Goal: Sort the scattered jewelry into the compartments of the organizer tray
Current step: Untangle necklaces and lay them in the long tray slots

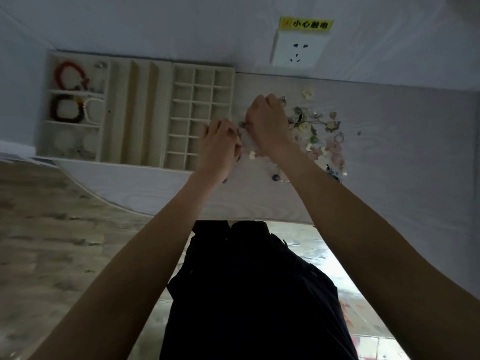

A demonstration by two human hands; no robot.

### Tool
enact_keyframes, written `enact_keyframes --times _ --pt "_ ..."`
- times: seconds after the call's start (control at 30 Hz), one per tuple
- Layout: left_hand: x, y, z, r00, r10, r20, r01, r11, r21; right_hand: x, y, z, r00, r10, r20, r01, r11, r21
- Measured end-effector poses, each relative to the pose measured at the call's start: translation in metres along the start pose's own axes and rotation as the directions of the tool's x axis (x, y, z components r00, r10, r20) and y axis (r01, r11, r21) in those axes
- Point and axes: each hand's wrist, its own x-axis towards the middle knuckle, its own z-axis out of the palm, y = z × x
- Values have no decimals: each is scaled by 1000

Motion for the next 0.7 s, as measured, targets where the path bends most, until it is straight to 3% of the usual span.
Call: enact_keyframes --times 0.07,0.13,0.17,0.23,0.33,0.4,0.57,0.63,0.7 --pt "0 -4 1 997 -12 -76 -1 985 -174 -2 3 0 998 -53 22 50 995 91" --pt "-1 -6 -6 983 -84 -165 8 907 -420 -10 7 -10 998 -50 26 38 939 341" --pt "0 -5 -12 977 -146 -155 38 836 -547 -14 9 -17 999 -18 28 1 853 522" --pt "5 -4 -23 974 -225 9 155 642 -751 -25 9 -38 997 38 70 -78 620 781" --pt "12 -1 -44 979 -127 161 194 313 -930 -37 11 -63 996 73 46 -75 473 878" --pt "13 3 -58 987 -66 145 156 220 -963 -41 13 -74 997 80 18 -54 474 879" --pt "18 13 -79 990 -96 106 130 298 -946 -48 18 -85 997 65 -32 -6 512 859" --pt "20 14 -85 973 -167 158 193 221 -956 -51 22 -82 998 61 20 -50 556 830" --pt "22 10 -89 949 -237 207 230 72 -971 -56 30 -74 993 70 93 -116 622 775"
